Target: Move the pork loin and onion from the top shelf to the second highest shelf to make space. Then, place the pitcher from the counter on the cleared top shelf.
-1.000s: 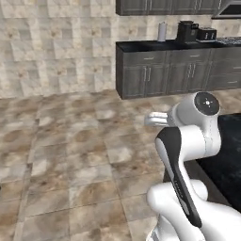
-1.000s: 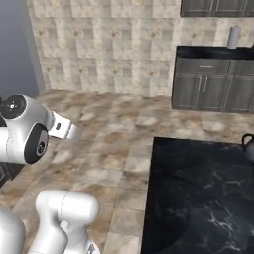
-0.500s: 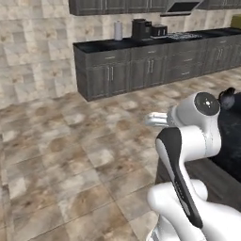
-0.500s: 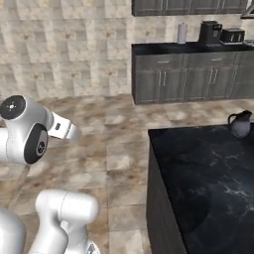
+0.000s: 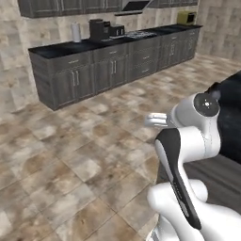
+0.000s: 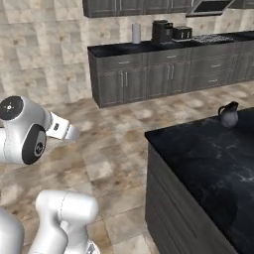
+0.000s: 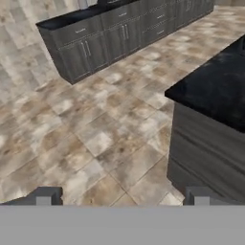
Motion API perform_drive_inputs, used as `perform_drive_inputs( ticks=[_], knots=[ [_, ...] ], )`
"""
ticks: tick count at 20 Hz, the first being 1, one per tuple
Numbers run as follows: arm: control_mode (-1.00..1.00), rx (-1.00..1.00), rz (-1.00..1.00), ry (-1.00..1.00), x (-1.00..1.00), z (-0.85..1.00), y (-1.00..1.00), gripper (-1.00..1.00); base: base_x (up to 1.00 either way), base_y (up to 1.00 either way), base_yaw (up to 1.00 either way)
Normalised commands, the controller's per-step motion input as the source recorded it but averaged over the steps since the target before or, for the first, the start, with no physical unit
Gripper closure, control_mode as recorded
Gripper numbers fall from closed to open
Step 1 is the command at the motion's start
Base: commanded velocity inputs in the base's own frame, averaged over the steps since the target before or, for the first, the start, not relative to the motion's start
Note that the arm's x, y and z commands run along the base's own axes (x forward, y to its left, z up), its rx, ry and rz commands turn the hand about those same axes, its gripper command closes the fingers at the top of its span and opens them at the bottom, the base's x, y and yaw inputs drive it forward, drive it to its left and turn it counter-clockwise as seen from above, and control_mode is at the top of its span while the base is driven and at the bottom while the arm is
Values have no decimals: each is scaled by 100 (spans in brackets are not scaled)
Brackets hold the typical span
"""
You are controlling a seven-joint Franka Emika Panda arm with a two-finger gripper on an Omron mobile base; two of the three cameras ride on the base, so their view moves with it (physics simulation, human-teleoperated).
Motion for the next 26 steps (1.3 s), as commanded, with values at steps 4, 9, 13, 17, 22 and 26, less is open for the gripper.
perform_drive_inputs(
  ticks=[4, 9, 13, 17, 22, 26],
  knots=[
    [100, 0, 0, 0, 0, 0, 0, -100, 63, 63, -47],
    [100, 0, 0, 0, 0, 0, 0, -100, 60, 51, -46],
    [100, 0, 0, 0, 0, 0, 0, -100, 57, 50, -45],
    [100, 0, 0, 0, 0, 0, 0, -100, 59, 40, -45],
    [100, 0, 0, 0, 0, 0, 0, -100, 60, 32, -44],
    [100, 0, 0, 0, 0, 0, 0, -100, 59, 26, -43]
  ],
)
